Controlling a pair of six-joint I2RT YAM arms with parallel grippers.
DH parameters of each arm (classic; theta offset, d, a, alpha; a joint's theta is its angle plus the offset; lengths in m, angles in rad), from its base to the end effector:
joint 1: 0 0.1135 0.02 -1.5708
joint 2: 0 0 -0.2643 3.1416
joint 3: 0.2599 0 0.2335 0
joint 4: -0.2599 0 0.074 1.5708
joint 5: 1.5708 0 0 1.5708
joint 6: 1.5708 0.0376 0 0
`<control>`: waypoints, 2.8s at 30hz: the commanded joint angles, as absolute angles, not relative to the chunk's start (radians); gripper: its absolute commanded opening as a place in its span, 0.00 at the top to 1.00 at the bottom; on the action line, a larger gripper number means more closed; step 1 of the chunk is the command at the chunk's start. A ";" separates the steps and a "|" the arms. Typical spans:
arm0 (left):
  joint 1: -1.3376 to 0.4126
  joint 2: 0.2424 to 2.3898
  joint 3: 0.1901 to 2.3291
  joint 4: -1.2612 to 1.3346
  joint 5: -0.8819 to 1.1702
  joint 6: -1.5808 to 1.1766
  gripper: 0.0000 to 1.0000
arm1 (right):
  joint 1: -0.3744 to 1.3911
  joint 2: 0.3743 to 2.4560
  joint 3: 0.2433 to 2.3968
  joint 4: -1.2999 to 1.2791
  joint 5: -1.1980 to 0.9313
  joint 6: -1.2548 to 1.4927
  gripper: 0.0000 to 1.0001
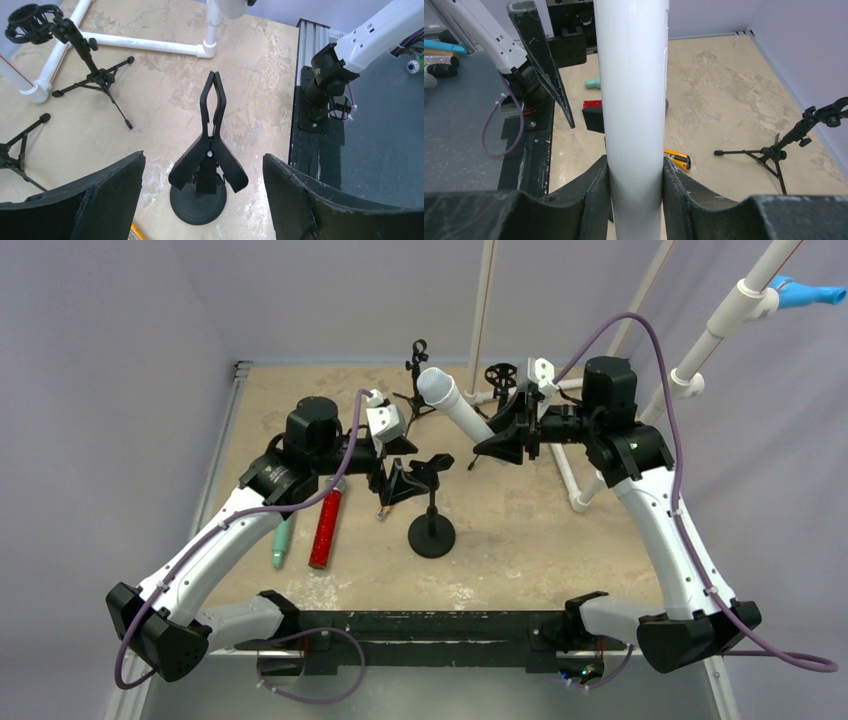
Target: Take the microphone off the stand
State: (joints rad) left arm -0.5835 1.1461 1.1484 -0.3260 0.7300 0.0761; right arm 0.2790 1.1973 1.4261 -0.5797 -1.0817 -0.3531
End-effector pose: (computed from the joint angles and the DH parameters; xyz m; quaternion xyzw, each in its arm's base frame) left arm 0.1809 -0.1495 0.3824 0.4428 0.6500 -0.4174 0.4553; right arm 0.1983 0.0913 0.4377 -0.4987 0.5762 0.4035 0.5064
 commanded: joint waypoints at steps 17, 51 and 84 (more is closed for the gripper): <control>-0.581 1.273 1.536 -0.257 0.716 -0.197 0.03 | 0.280 1.295 1.479 -0.083 -1.241 0.221 1.00; -0.582 1.468 1.715 0.052 0.812 -0.511 0.97 | 0.321 1.329 1.323 0.550 -1.248 0.736 1.00; 0.067 1.162 1.617 -1.114 0.499 0.204 1.00 | 0.285 1.203 1.415 -0.165 -1.187 0.234 0.43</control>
